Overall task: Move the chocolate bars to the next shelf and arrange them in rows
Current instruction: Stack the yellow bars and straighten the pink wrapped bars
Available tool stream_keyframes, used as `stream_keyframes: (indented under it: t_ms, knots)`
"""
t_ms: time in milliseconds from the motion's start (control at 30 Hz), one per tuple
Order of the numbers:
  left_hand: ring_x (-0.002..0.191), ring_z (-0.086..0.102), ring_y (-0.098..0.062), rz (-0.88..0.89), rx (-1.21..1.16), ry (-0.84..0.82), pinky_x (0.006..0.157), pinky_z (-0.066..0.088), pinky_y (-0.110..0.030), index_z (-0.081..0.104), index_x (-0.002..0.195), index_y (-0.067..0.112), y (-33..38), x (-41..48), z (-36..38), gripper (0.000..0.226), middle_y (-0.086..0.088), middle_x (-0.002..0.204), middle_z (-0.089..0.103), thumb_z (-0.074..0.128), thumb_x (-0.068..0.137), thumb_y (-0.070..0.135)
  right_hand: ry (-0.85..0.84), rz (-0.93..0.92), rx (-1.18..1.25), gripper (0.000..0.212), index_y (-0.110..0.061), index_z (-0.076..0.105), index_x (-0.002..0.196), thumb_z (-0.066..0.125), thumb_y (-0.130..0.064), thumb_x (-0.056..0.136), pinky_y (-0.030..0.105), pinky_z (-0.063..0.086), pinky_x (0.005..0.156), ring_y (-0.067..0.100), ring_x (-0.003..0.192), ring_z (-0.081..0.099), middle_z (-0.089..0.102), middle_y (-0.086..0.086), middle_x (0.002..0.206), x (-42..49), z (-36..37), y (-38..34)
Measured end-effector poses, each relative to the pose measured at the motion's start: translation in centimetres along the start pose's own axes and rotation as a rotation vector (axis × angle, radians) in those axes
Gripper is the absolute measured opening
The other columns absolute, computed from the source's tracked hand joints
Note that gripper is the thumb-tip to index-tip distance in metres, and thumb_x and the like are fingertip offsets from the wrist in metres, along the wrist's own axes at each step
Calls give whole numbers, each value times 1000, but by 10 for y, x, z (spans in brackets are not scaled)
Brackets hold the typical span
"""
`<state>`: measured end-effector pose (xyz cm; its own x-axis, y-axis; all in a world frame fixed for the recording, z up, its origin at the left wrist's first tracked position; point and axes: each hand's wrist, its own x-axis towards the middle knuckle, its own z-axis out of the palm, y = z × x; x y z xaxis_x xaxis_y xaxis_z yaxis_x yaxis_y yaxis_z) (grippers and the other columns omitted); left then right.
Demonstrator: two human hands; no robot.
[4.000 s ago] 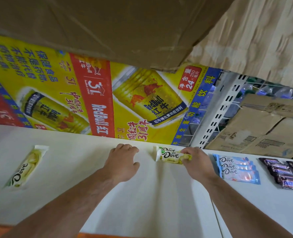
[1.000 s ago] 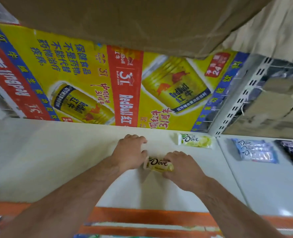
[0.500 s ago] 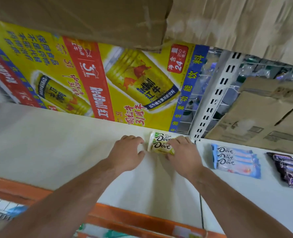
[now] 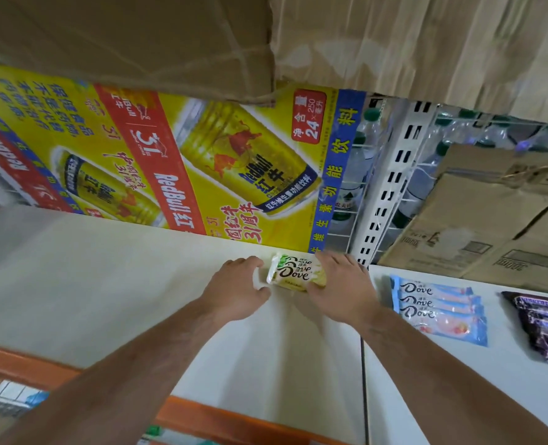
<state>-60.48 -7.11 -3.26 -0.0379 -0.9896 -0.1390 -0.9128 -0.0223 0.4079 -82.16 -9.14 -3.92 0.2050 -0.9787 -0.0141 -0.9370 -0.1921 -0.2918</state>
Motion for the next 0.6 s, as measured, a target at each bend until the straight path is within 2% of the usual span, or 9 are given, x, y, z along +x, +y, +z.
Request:
stream_keyframes:
  t_ms: [67, 167, 300, 367, 433, 500, 600]
  knots:
    - [124, 47, -17, -7, -38, -13, 98, 44, -34, 44, 139, 25, 0, 6, -2, 62, 2, 134, 55, 64, 83, 45, -122, 32, 3, 69, -24, 31, 148, 50, -49, 86, 42, 24, 114, 22, 139, 32, 40, -3, 150, 8, -1, 2]
    - [123, 48, -17, 1, -79, -31, 96, 46, -34, 44, 139, 25, -1, 14, -5, 69, 2, 135, 55, 69, 78, 46, -174, 71, 29, 68, -23, 39, 143, 58, -48, 82, 41, 34, 109, 24, 130, 41, 46, 4, 139, 13, -6, 2]
    - [116, 55, -14, 43, -181, -86, 88, 50, -30, 41, 141, 28, 0, 20, -7, 77, 5, 135, 54, 76, 74, 38, -160, 6, 107, 41, -24, 52, 119, 66, -30, 80, 32, 44, 86, 20, 105, 54, 49, -1, 117, 5, -9, -7]
    - [93, 60, -7, 102, -260, -98, 71, 49, -20, 48, 135, 31, 2, 20, -6, 68, 10, 125, 58, 78, 74, 30, -149, -49, 129, 31, -22, 53, 110, 64, -23, 80, 32, 44, 79, 19, 100, 54, 50, -3, 111, -1, -5, -12]
    - [72, 57, -2, 157, -298, -49, 59, 43, -15, 60, 117, 31, 2, 18, -7, 46, 14, 99, 64, 77, 75, 21, -100, -91, 142, 29, -21, 54, 107, 65, -21, 80, 30, 42, 75, 18, 98, 53, 49, -3, 106, -5, -1, -16]
    - [66, 57, -6, 180, -325, -1, 54, 41, -17, 63, 100, 30, 0, 17, -8, 30, 15, 82, 64, 76, 75, 18, -51, -96, 158, 29, -22, 56, 107, 66, -23, 80, 29, 41, 73, 17, 96, 53, 49, -4, 105, -7, 0, -19]
    - [60, 57, -6, 179, -361, -33, 51, 41, -15, 64, 96, 31, -9, 15, -6, 29, 13, 78, 66, 78, 73, 18, -76, -39, 172, 36, -28, 56, 114, 66, -31, 80, 33, 48, 79, 14, 97, 55, 50, -7, 109, -12, 3, -20]
